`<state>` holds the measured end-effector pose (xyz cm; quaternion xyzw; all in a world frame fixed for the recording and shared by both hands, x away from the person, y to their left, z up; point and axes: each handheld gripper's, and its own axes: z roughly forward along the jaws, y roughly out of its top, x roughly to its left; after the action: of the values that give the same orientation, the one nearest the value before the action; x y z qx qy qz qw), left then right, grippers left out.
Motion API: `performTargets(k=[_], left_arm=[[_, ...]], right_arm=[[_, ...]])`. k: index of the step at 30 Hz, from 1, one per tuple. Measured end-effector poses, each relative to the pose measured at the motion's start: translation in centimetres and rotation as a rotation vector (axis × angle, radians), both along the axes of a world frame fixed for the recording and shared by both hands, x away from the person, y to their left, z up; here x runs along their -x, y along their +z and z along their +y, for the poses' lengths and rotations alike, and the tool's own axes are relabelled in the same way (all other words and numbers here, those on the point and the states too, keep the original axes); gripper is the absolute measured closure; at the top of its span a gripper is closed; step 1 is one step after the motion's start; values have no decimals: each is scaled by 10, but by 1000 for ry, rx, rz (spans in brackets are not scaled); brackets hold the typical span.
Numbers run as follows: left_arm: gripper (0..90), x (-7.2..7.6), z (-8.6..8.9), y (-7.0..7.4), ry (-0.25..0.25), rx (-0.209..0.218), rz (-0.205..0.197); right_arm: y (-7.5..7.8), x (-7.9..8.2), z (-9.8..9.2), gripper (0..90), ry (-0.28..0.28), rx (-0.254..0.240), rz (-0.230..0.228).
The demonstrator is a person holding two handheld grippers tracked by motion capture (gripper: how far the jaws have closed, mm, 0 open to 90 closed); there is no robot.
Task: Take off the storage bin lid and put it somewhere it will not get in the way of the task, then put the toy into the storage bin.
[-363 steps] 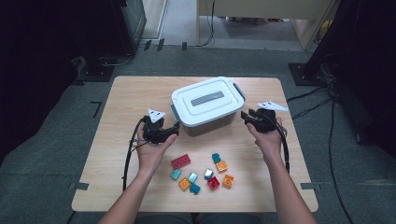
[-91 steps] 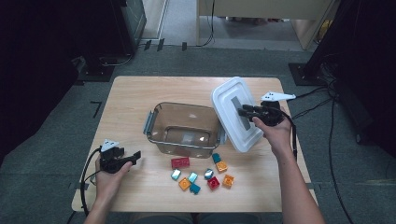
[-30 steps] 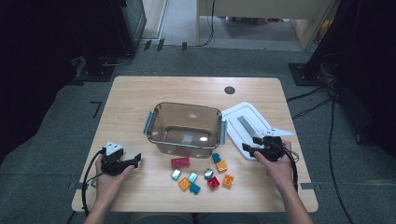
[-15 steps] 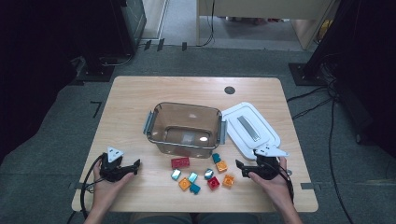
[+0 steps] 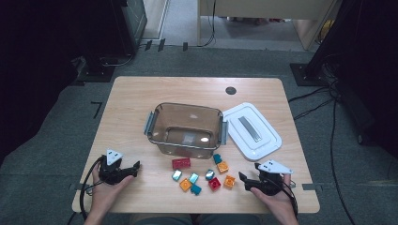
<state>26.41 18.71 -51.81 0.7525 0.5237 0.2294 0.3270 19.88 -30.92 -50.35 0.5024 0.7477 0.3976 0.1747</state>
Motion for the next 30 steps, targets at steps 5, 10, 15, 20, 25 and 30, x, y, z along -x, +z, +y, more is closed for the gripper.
performTargets(k=[5,10,15,20,25,30], left_arm=[[146,0,0,0,0,0,0],[145,0,0,0,-3,0,1],[144,-1,0,0,-5,0,2],[144,-1,0,0,-5,1,1],[145,-1,0,0,-5,1,1],[144,-1,0,0,-5,1,1]], right_arm=[[-4,1,6,375,37,-18,1],[-3,3,9,456,67,-36,-21],[-4,0,11,511,73,-63,-10],[-5,2,12,560,109,-70,-22],[-2,4,17,536,167,-99,-38],[-1,7,21,503,237,-114,-28]])
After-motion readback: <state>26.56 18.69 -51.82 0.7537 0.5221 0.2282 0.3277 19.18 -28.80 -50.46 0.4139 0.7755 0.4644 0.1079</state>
